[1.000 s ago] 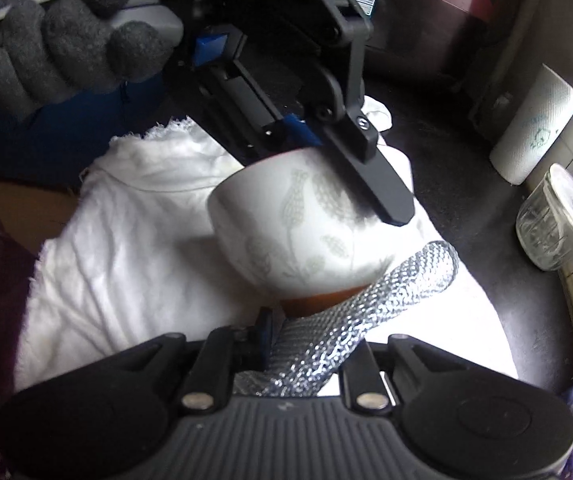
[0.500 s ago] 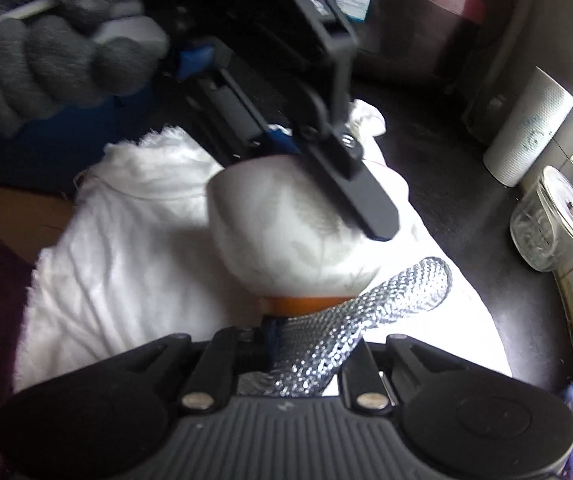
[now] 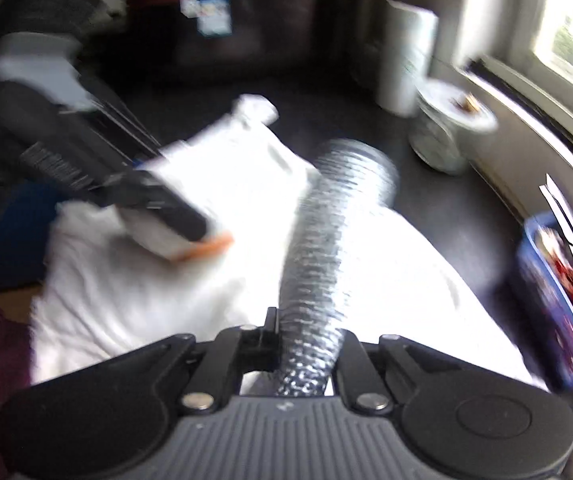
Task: Clean bowl
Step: 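Lower the bowl upright onto the cloth with the left gripper while the right gripper sets down the pad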
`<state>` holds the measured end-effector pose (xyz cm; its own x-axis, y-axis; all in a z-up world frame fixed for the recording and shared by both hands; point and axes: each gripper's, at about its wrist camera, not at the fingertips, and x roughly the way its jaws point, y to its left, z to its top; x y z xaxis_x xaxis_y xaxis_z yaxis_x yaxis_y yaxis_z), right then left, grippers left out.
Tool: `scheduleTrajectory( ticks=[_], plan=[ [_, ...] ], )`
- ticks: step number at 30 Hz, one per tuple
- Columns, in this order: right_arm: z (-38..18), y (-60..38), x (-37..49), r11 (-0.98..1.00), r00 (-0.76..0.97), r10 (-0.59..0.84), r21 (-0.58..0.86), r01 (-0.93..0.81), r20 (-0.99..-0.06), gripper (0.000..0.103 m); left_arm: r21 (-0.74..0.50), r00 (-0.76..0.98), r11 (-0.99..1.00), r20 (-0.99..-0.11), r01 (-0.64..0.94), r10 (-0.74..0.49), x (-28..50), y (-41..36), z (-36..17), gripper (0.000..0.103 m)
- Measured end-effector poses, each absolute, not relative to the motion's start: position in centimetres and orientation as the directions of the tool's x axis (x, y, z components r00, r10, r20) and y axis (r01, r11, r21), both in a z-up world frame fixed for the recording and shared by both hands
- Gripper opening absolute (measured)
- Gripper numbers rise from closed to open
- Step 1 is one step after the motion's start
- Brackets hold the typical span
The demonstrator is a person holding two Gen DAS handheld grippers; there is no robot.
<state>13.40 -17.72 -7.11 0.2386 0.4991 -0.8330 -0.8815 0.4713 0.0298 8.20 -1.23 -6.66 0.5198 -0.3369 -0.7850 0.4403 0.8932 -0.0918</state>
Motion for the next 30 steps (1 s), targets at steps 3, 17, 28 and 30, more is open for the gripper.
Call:
scheduleTrajectory(
  ticks=[3, 17, 28, 30],
  plan=[
    [-7.4, -18.6, 13.6, 0.521, 0.29, 0.456, -0.012, -0.854, -0.842, 0.044, 0.105, 0.528, 0.816, -0.808, 0.568, -0.263, 6.8, -4.4, -7.1, 0.01],
    [-3.3, -23.7, 10.8, 0.588, 0.487, 0.342, -0.222, -0.778, -0.803, 0.071, 0.12, 0.506, 0.817, -0.832, 0.565, -0.228, 4.2, -6.3, -6.5, 0.012],
    [-7.7, -20.3, 3.7, 0.357, 0.398, 0.312, -0.282, -0.891, -0.863, 0.058, 0.006, 0.528, 0.889, -0.806, 0.459, -0.267, 3.0, -5.0, -4.8, 0.012],
    [-8.4, -20.2, 3.8, 0.39, 0.4, 0.292, -0.274, -0.879, -0.869, 0.038, -0.008, 0.53, 0.896, -0.804, 0.445, -0.27, 2.8, -4.8, -4.7, 0.012]
  ],
)
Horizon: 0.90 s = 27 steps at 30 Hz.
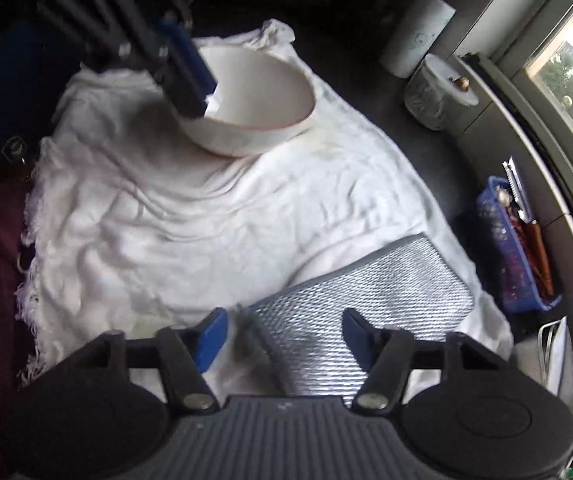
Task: Clean bowl
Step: 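Lower the bowl upright onto the cloth with the left gripper while the right gripper sets down the pad, then flatten the mesh pad on the cloth beside the bowl with the right gripper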
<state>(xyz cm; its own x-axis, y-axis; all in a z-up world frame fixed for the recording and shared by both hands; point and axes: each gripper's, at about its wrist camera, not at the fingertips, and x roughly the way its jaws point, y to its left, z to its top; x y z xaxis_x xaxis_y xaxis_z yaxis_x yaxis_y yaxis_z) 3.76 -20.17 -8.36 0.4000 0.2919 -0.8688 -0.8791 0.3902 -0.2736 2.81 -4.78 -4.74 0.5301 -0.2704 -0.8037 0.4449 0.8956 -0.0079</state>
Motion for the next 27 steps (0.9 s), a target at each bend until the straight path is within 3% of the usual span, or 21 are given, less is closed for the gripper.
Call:
scheduleTrajectory(
  ticks=[5, 16, 24, 27],
  plan=[
    [-6.3, -21.9, 4.6, 0.476, 0.455, 0.288, -0.286, -0.832, -0.843, 0.038, -0.045, 0.537, 0.913, -0.797, 0.406, -0.278, 2.4, -4.1, -4.6, 0.012],
    [-3.7, -25.3, 7.1, 0.664, 0.355, 0.437, 0.03, -0.747, -0.826, 0.039, -0.07, 0.542, 0.916, -0.788, 0.395, -0.293, 2.9, -4.5, -4.4, 0.012],
    [-5.0, -24.3, 6.5, 0.667, 0.471, 0.303, -0.169, -0.726, -0.829, 0.037, -0.065, 0.541, 0.925, -0.795, 0.374, -0.275, 2.8, -4.2, -4.7, 0.012],
    [-5.7, -24.1, 6.0, 0.666, 0.467, 0.302, -0.167, -0.727, -0.831, 0.037, -0.065, 0.539, 0.927, -0.797, 0.37, -0.271, 2.7, -4.1, -4.8, 0.012]
  ],
)
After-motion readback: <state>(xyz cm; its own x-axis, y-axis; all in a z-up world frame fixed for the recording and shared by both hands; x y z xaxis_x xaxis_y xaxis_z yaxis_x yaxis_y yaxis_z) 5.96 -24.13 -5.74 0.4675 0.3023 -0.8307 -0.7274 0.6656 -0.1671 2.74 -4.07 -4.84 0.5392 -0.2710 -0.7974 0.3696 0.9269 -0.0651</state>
